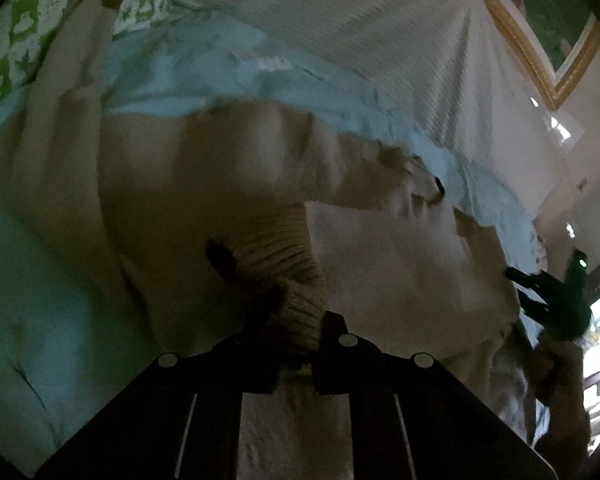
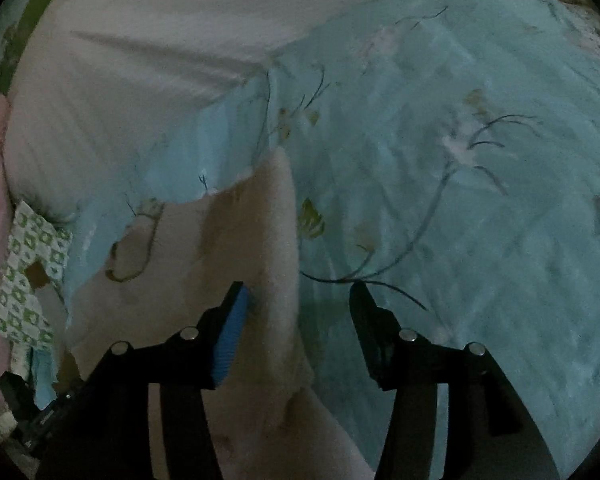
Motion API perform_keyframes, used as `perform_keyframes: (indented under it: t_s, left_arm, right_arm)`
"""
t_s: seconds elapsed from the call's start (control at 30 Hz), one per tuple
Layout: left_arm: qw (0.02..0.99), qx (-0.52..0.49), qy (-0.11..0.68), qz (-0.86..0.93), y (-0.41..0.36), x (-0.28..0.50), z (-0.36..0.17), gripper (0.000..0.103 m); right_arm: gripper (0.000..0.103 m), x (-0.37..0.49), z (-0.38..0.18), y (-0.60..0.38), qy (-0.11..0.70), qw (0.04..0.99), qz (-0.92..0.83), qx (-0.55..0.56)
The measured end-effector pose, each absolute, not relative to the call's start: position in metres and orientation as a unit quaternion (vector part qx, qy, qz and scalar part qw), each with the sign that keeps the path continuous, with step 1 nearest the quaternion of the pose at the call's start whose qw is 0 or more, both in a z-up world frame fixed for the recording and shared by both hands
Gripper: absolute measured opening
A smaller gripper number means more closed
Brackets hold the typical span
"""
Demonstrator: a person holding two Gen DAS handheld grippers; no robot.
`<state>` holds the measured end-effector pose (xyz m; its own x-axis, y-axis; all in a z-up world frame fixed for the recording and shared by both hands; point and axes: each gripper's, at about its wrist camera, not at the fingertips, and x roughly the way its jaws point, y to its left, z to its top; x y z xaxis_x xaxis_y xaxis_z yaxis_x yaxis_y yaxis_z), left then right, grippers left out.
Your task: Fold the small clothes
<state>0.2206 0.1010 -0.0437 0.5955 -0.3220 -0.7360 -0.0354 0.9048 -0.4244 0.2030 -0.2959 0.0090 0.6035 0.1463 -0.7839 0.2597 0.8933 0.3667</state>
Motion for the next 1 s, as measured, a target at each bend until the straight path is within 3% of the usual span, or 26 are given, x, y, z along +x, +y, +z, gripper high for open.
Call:
perform_keyframes:
  t_s: [0.07,0.1,0.2,0.37,0.4,0.47,0.53,0.6,0.67,0.73,0.8,1.0]
  left_arm:
    - [0.871,-0.188,0.444,-0.092,0.092,0.218,-0.042,0.010]
    - [0.872,-0.183,0.443,-0.096,0.087,0.220,-0.041,0.010]
    - [0.878,-0.170,0.436,-0.105,0.079,0.222,-0.036,0.010]
    - [0.871,-0.164,0.454,-0.093,0.084,0.228,-0.049,0.015]
    - [0.871,-0.165,0.453,-0.093,0.086,0.225,-0.049,0.021]
    - [0.877,-0.156,0.447,-0.089,0.093,0.215,-0.041,0.028]
    - [0.884,-0.149,0.436,-0.082,0.103,0.206,-0.032,0.031]
    - [0.887,-0.149,0.431,-0.078,0.115,0.200,-0.024,0.033]
    - [0.891,-0.154,0.422,-0.064,0.130,0.197,-0.014,0.042]
    - [0.899,-0.151,0.409,-0.041,0.148,0.196,-0.003,0.062]
    - [0.905,-0.146,0.400,-0.006,0.165,0.201,0.006,0.070]
    - [0.902,-0.137,0.406,0.059,0.211,0.256,0.016,0.073]
  right_arm:
    - [0.047,0.211,0.001,-0.288,0.462,0.863,-0.023,0.204]
    - [0.013,0.215,0.000,-0.284,0.465,0.865,-0.023,0.185]
    - [0.008,0.220,0.010,-0.288,0.453,0.875,-0.035,0.168]
    - [0.009,0.224,0.001,-0.295,0.463,0.871,-0.056,0.156]
    - [0.011,0.223,0.001,-0.295,0.461,0.871,-0.058,0.157]
    - [0.022,0.211,0.008,-0.298,0.453,0.871,-0.070,0.179]
    - [0.039,0.193,0.018,-0.298,0.436,0.874,-0.069,0.202]
    - [0.046,0.177,0.028,-0.290,0.422,0.879,-0.045,0.217]
    - [0.048,0.162,0.034,-0.272,0.412,0.884,-0.016,0.219]
    - [0.051,0.146,0.034,-0.252,0.414,0.883,0.018,0.220]
    - [0.052,0.134,0.027,-0.231,0.422,0.878,0.044,0.222]
    - [0.052,0.104,0.000,-0.174,0.445,0.861,0.099,0.224]
